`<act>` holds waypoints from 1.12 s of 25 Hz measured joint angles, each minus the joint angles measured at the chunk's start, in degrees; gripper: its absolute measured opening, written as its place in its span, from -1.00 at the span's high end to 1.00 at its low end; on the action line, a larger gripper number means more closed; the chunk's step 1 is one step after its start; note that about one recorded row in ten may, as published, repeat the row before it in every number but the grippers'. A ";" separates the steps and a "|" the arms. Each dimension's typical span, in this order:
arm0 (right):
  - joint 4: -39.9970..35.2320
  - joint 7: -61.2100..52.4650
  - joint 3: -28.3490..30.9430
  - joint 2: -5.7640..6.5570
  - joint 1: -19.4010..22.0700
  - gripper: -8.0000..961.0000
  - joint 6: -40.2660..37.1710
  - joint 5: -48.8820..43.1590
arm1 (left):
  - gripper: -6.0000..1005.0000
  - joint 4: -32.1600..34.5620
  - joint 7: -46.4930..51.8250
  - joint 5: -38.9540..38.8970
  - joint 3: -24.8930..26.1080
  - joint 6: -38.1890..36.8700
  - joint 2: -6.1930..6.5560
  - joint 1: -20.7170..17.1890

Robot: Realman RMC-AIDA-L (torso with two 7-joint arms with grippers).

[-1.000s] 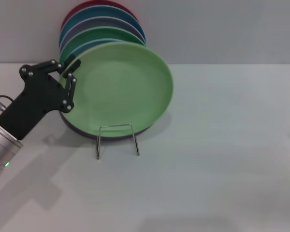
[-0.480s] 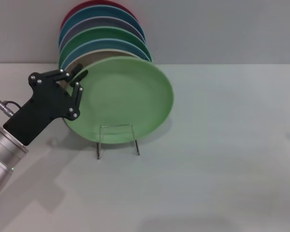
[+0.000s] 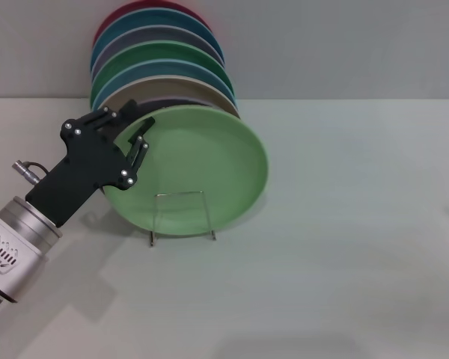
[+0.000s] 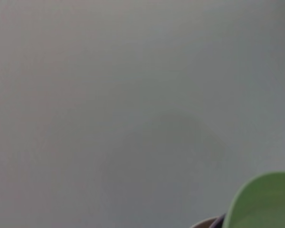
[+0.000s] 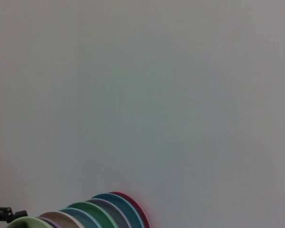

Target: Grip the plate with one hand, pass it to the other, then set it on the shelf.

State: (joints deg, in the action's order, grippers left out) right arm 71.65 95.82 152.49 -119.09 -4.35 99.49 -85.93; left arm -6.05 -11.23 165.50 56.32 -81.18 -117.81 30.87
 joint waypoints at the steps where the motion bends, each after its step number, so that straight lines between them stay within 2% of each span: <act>1: 0.21 0.00 -0.03 0.05 0.00 -0.45 0.00 0.00 | 0.62 -0.26 0.07 -0.18 0.02 -0.04 -0.01 -0.14; 7: 0.61 0.00 -0.10 0.08 -0.08 -0.45 0.00 0.00 | 0.09 -0.94 -2.26 -0.29 -0.06 -0.82 -0.15 -1.01; 11: 0.70 0.00 -0.09 0.09 -0.11 -0.45 0.00 0.06 | -0.29 -4.72 -8.83 -0.11 -0.62 -1.36 -0.26 -4.15; 18: 0.93 0.17 -0.11 0.09 -0.06 -0.45 0.00 0.58 | -0.46 -7.35 -11.28 -0.06 -2.03 -1.87 -0.33 -7.46; 20: 1.16 0.16 -0.19 0.09 0.09 -0.45 0.00 0.65 | -0.51 -7.36 -11.85 -0.05 -2.55 -3.62 -0.33 -8.42; 21: 1.25 0.22 -0.23 0.08 0.33 -0.45 0.00 0.90 | -0.54 -7.69 -13.20 -0.03 -2.81 -7.51 -0.40 -10.25; 25: 0.11 2.76 -0.23 -0.24 1.46 -0.45 -0.01 3.84 | -0.58 -9.01 -13.75 -0.23 -2.08 -11.19 -0.53 -12.70; 26: -0.81 4.52 -0.19 -0.40 1.86 -0.45 -0.06 5.21 | -0.58 -13.58 -12.52 -1.16 2.99 -15.08 -0.89 -17.38; 27: -0.81 4.52 -0.19 -0.40 1.86 -0.45 -0.06 5.21 | -0.58 -13.58 -12.52 -1.16 2.99 -15.08 -0.89 -17.38; 28: -1.79 6.48 -0.03 -0.53 2.15 -0.45 -0.22 6.38 | -0.58 -17.20 -10.21 -2.75 6.64 -16.00 -1.09 -20.39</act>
State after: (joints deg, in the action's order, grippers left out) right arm 69.87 102.29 152.46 -119.62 -2.20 99.27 -79.55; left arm -23.25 -21.44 162.76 62.95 -97.18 -118.90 10.49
